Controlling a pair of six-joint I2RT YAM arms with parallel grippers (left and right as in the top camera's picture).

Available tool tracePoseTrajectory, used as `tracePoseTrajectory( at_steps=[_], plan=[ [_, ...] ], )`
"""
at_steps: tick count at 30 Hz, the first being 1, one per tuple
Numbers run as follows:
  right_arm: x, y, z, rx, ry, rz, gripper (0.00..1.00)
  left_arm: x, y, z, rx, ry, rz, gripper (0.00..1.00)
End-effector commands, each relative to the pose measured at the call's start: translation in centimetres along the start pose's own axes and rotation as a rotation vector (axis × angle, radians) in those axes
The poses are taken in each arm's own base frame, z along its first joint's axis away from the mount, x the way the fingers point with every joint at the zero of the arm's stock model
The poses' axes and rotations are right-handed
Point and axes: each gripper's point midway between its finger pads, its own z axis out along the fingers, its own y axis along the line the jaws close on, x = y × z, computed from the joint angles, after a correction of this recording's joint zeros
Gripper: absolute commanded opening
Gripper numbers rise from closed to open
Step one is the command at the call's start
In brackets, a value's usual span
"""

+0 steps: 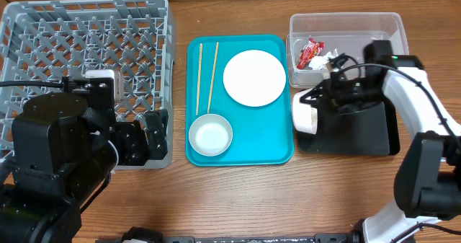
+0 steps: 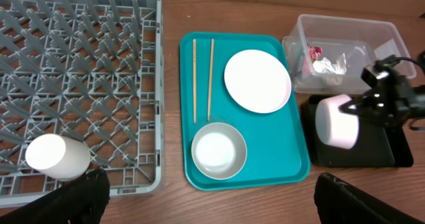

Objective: Sort waste into correct bins and load items into the dishwasher
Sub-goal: 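Lift the pink bowl and tip its rice onto the black tray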

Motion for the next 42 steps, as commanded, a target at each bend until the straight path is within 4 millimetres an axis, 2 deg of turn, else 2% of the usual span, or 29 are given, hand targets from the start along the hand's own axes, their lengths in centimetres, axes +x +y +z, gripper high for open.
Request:
tracePoseTrajectory(
  at_steps=[1, 5, 10, 14, 21, 23, 25, 27, 30, 32, 33, 36, 38, 39, 40, 42],
  plan=[
    [0.3, 1.9, -1.7, -0.14, -0.028, -0.124, 0.04, -0.1, 0.1, -0.1, -0.006, -0.006, -0.014, 1.0],
    [0.4, 0.8, -3.1, -0.145, -0.055, -0.105, 0.04, -0.1, 0.1, -0.1, -0.006, -0.006, -0.014, 1.0],
    [-0.1, -0.6, -3.8, -0.205, -0.114, -0.082, 0.04, -0.1, 0.1, -0.1, -0.006, -0.006, -0.014, 1.0],
    [-0.5, -0.5, -4.6, -0.314, -0.167, -0.094, 0.04, -0.1, 0.1, -0.1, -0.006, -0.006, -0.014, 1.0],
    [-1.6, -0.5, -6.3, -0.367, -0.233, -0.114, 0.04, -0.1, 0.1, -0.1, -0.006, -0.006, -0.014, 1.0],
    [-1.5, 0.1, -6.8, -0.415, -0.24, -0.092, 0.04, -0.1, 0.1, -0.1, -0.006, -0.006, -0.014, 1.0],
    [-1.7, -0.1, -6.8, -0.399, -0.245, -0.111, 0.04, -0.1, 0.1, -0.1, -0.006, -0.006, -0.014, 1.0],
    [-1.7, -0.7, -6.5, -0.371, -0.231, -0.054, 0.04, -0.1, 0.1, -0.1, -0.006, -0.006, -0.014, 1.0],
    [-1.2, -0.1, -6.7, -0.402, -0.233, -0.086, 0.04, -0.1, 0.1, -0.1, -0.006, -0.006, -0.014, 1.0],
    [-1.6, -1.8, -6.2, -0.305, -0.233, -0.07, 0.04, -0.1, 0.1, -0.1, -0.006, -0.006, -0.014, 1.0],
    [-1.7, -2.0, -6.3, -0.307, -0.227, -0.009, 0.04, -0.1, 0.1, -0.1, -0.006, -0.006, -0.014, 1.0],
    [-1.1, 0.3, -7.1, -0.439, -0.235, -0.047, 0.04, -0.1, 0.1, -0.1, -0.006, -0.006, -0.014, 1.0],
    [-1.3, -0.7, -6.7, -0.375, -0.236, -0.073, 0.04, -0.1, 0.1, -0.1, -0.006, -0.006, -0.014, 1.0],
    [-1.4, -1.4, -6.6, -0.341, -0.23, -0.027, 0.04, -0.1, 0.1, -0.1, -0.006, -0.006, -0.014, 1.0],
    [-1.2, -1.2, -6.6, -0.36, -0.215, 0.04, 0.04, -0.1, 0.1, -0.1, -0.006, -0.006, -0.014, 1.0],
    [-0.6, 0.6, -7.0, -0.454, -0.218, -0.009, 0.04, -0.1, 0.1, -0.1, -0.006, -0.006, -0.014, 1.0]
  ],
)
